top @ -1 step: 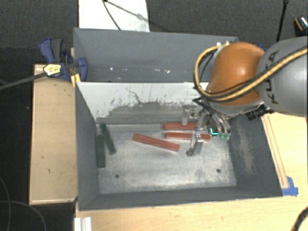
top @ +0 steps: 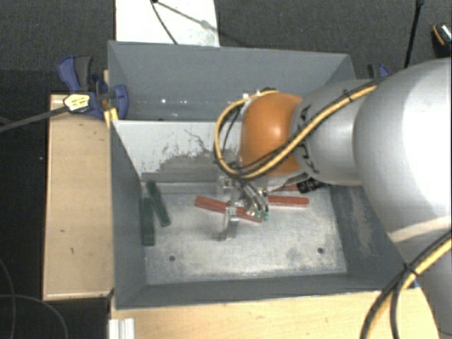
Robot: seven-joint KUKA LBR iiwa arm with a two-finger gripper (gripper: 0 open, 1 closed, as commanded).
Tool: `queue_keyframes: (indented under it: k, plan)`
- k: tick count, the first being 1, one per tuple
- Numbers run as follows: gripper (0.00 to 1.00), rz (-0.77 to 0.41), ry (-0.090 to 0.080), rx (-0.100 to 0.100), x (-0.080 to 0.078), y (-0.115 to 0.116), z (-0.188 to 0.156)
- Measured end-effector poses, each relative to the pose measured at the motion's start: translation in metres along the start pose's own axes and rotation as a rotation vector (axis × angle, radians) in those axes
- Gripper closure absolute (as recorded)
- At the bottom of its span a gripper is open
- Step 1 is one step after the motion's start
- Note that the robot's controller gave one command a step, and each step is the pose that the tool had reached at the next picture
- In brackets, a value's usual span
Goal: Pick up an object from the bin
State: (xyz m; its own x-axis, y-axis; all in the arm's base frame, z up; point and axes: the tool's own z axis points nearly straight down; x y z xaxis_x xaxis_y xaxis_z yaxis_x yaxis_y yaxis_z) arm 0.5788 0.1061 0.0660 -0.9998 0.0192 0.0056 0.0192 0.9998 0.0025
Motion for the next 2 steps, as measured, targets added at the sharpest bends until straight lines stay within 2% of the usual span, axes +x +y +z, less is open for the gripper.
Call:
queue_keyframes:
  k: [1,2]
  plan:
    - [0.00,0.026,-0.012,0.000,0.0009,-0.0048,-0.0365]
    - [0.00,0.084,-0.007,0.001,0.0047,0.0034,-0.0346]
